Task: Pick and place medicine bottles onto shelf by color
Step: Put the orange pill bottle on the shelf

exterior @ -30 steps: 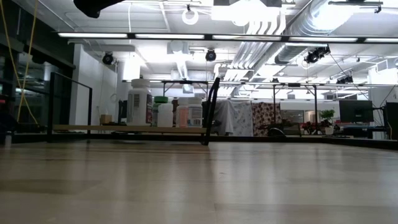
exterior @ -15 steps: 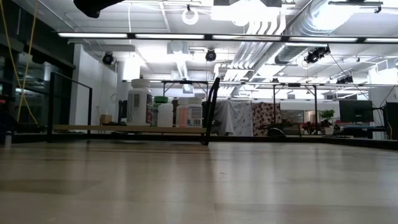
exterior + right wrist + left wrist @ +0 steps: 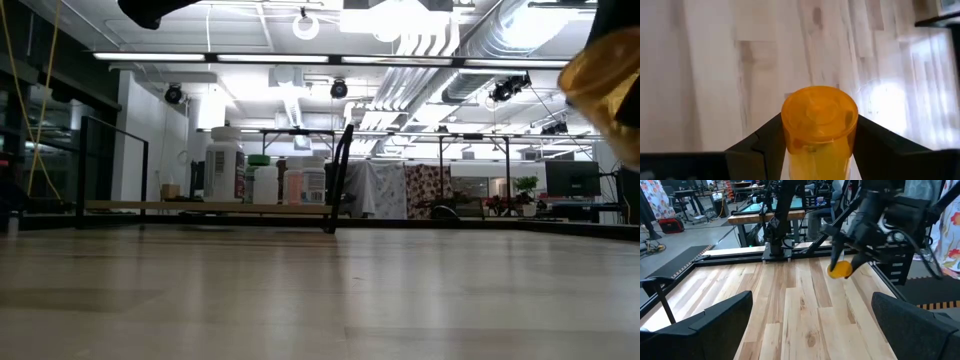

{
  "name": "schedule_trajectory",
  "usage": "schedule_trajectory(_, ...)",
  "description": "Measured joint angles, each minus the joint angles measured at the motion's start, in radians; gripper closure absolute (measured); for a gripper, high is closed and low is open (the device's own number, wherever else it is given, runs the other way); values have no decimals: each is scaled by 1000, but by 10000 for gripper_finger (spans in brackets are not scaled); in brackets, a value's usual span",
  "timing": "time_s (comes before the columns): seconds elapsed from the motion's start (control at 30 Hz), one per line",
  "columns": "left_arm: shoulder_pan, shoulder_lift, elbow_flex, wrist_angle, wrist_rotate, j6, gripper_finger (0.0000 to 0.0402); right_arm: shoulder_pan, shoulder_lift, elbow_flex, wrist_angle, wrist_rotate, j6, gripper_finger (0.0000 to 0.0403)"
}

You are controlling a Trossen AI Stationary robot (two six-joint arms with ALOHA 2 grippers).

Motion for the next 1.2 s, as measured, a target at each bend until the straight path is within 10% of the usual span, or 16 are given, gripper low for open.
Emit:
schedule_trajectory(0.4,0,0,0,0,0,0,2,-175,-462,-755,1176,184,-356,224)
schedule_trajectory(0.67,26,64,0,109,3,-10,2,-433,-523,-986,2033,-77,-821,224)
schedule_trajectory(0.93,114,275,0,315,-1,-39,2,-589,-522,-935,2132,-385,-882,224)
schedule_trajectory(1.2,223,475,0,577,0,-174,2,-608,-521,-906,2112,-437,-897,224)
